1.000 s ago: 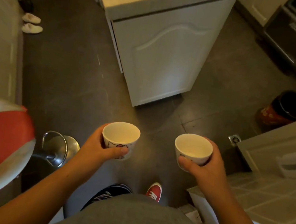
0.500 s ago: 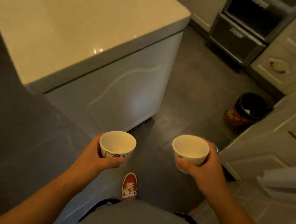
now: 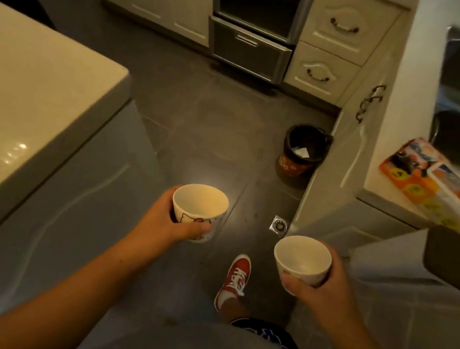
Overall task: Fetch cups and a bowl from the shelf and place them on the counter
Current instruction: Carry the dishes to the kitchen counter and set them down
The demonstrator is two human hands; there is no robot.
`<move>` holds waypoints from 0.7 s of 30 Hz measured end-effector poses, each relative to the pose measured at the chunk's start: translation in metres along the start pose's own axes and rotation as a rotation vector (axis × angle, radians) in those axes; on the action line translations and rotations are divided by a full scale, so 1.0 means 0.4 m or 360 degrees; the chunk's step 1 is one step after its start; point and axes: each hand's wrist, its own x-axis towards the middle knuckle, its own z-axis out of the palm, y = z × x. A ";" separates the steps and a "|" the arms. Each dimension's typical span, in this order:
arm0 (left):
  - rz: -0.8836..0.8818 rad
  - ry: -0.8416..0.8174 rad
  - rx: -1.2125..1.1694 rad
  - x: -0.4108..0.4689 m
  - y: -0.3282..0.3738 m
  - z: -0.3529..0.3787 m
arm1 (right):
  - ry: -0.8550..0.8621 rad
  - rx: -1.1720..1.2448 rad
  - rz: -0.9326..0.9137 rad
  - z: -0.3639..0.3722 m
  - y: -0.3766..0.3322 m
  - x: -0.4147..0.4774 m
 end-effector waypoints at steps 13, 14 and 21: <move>-0.0097 0.0206 0.0036 0.323 0.135 0.019 | -0.0187 -0.0060 -0.0066 -0.062 -0.146 0.514; -0.0113 0.0234 0.0033 0.344 0.131 0.009 | -0.0216 -0.0064 -0.0080 -0.050 -0.165 0.559; -0.0243 0.0379 -0.0060 0.544 0.122 -0.079 | -0.0420 -0.0075 -0.0161 0.070 -0.286 0.872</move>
